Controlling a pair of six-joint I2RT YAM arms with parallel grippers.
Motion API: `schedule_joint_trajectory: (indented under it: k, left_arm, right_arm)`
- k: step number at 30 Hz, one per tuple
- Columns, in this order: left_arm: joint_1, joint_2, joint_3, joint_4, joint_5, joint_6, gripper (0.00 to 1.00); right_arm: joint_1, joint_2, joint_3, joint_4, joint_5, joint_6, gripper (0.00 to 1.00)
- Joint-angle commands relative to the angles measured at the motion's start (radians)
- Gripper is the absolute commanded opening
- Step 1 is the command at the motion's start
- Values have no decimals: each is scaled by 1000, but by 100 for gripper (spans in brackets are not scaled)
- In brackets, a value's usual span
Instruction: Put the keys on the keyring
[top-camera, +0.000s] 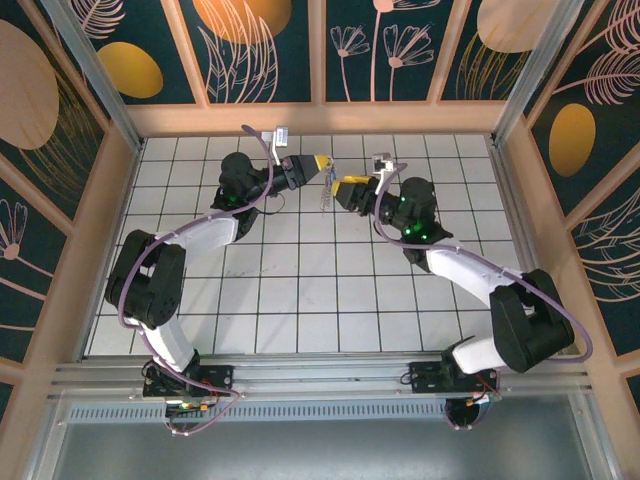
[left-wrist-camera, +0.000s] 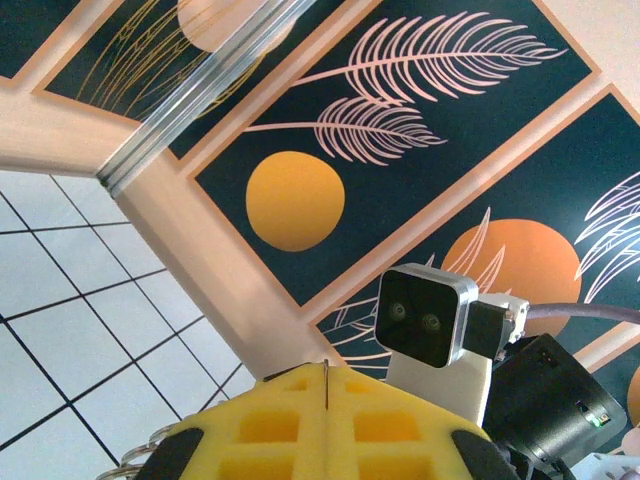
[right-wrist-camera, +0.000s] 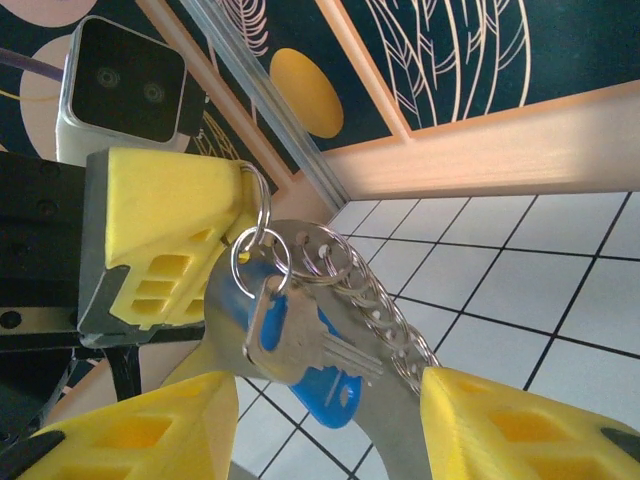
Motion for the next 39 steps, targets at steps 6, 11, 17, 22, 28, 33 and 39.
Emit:
schedule_joint_trajectory:
  k: [6,11,17,22,28,33,39]
  left_arm:
    - [-10,-34,6,64,-5,-9,0]
    - [-14,-33,5,64,-10,-8,0]
    - [-15,-61,3,64,-14,-6,0]
    - [-15,-61,7,65,-18,-5,0]
    - [-15,-65,8,68,-19,-3,0]
    - [-16,-68,4,76,-21,-1,0]
    - [-18,-68,-1,84,-19,-3,0]
  right_arm:
    - [14,33,63,16,8,-41,51]
    - [15,58,95,3,-1,-47,46]
    - [22,72,112,-12,-31,-61,30]
    - [27,59,92,-15,-60,-71,10]
    - [30,41,70,-14,-64,-73,0]
    - [42,41,77,-15,-79,-70,0]
    - [79,73,128,-50,-102,-89,0]
